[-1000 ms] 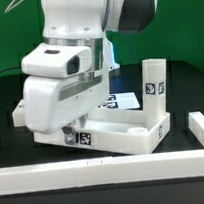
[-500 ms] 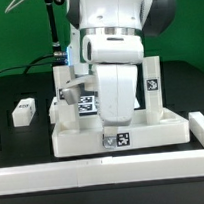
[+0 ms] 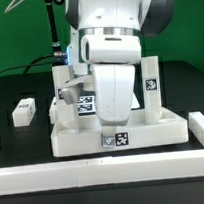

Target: Assemble desk

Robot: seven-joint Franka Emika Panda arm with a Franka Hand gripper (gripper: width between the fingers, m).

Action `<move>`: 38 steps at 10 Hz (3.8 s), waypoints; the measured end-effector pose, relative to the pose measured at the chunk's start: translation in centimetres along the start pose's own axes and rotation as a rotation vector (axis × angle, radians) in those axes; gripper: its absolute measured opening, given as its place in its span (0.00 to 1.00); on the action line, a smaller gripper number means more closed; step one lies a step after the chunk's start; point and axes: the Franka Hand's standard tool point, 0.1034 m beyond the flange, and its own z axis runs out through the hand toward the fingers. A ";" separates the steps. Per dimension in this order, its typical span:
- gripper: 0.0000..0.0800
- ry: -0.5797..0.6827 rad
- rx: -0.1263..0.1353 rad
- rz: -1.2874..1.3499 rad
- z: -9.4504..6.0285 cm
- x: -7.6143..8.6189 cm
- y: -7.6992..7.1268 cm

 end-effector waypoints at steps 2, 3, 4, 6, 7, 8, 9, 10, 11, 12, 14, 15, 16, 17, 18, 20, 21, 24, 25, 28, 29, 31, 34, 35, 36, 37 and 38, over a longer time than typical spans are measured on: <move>0.08 0.007 -0.015 0.061 -0.2 1.9 1.7; 0.08 -0.001 -0.001 0.060 -0.2 1.9 1.9; 0.08 -0.008 0.007 0.059 -0.2 1.9 2.3; 0.08 -0.013 0.011 0.055 0.4 1.9 2.0; 0.08 -0.015 0.016 0.056 0.7 1.7 1.9; 0.08 -0.017 0.017 0.056 0.8 1.7 1.8; 0.08 -0.017 0.019 0.057 0.8 1.5 1.8; 0.08 -0.018 0.020 0.059 0.8 1.4 1.7; 0.08 -0.018 0.020 0.059 0.8 1.4 1.7; 0.29 -0.018 0.022 0.059 0.8 1.4 1.7; 0.69 -0.019 0.023 0.060 0.9 1.3 1.6; 0.69 -0.019 0.023 0.061 0.9 1.3 1.6; 0.79 -0.019 0.023 0.061 0.9 1.3 1.6; 0.80 -0.019 0.023 0.062 0.9 1.2 1.6; 0.80 -0.019 0.024 0.062 0.9 1.2 1.6; 0.81 -0.020 0.024 0.063 0.9 1.2 1.6; 0.81 -0.020 0.024 0.064 0.9 1.1 1.6; 0.81 -0.044 0.064 0.087 -1.1 -0.3 2.4; 0.81 -0.060 0.081 0.129 -4.2 -1.9 3.1; 0.81 -0.072 0.052 0.287 -5.8 -3.9 3.8; 0.81 -0.071 0.053 0.333 -5.7 -3.8 3.8; 0.81 -0.074 0.050 0.442 -5.7 -3.8 3.8; 0.81 -0.075 0.039 0.635 -6.4 -5.2 4.1; 0.81 -0.073 0.048 0.692 -7.2 -6.6 4.1; 0.81 -0.063 0.053 0.762 -8.1 -8.3 4.1; 0.81 -0.062 0.057 0.818 -9.0 -10.6 3.7; 0.81 -0.064 0.080 0.906 -9.2 -12.9 2.7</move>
Offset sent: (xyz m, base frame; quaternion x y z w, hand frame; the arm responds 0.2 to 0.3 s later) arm 0.0304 0.0208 0.0082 0.0065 0.0068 0.0280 0.9996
